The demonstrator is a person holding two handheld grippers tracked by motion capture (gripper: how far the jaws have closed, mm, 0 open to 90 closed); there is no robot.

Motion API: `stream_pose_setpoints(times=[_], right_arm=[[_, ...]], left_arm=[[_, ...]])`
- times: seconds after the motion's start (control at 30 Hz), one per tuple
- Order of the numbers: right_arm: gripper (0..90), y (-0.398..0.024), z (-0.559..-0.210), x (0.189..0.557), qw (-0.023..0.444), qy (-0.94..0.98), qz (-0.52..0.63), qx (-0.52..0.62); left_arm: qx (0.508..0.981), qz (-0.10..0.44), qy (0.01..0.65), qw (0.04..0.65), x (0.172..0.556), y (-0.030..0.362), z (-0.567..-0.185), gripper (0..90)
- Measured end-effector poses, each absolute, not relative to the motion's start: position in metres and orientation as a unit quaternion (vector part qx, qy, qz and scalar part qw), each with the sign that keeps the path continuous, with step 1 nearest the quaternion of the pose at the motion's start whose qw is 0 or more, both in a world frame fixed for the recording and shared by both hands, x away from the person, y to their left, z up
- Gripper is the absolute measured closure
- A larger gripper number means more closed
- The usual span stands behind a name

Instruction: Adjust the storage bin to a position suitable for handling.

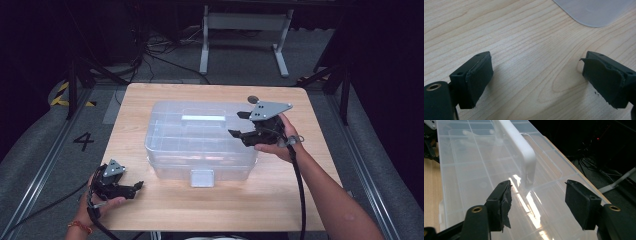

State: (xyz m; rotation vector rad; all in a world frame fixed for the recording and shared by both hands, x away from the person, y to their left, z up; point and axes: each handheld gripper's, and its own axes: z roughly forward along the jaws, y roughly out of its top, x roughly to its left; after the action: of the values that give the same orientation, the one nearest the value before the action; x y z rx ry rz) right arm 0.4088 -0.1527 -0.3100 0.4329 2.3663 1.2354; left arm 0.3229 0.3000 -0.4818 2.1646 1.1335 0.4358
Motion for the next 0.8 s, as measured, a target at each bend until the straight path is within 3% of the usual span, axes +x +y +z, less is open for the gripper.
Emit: stream_pose_setpoints(times=[0.2,0.8], right_arm=[[43.1,-0.142,-0.307,0.412,0.216,0.857,0.445,0.146],[72.5,-0.117,-0.301,0.425,0.194,0.878,0.420,0.127]], left_arm=[[0.826,0.167,0.431,0.324,0.323,0.300,-0.482,10.0],[0.823,0.168,0.437,0.321,0.324,0.300,-0.482,10.1]])
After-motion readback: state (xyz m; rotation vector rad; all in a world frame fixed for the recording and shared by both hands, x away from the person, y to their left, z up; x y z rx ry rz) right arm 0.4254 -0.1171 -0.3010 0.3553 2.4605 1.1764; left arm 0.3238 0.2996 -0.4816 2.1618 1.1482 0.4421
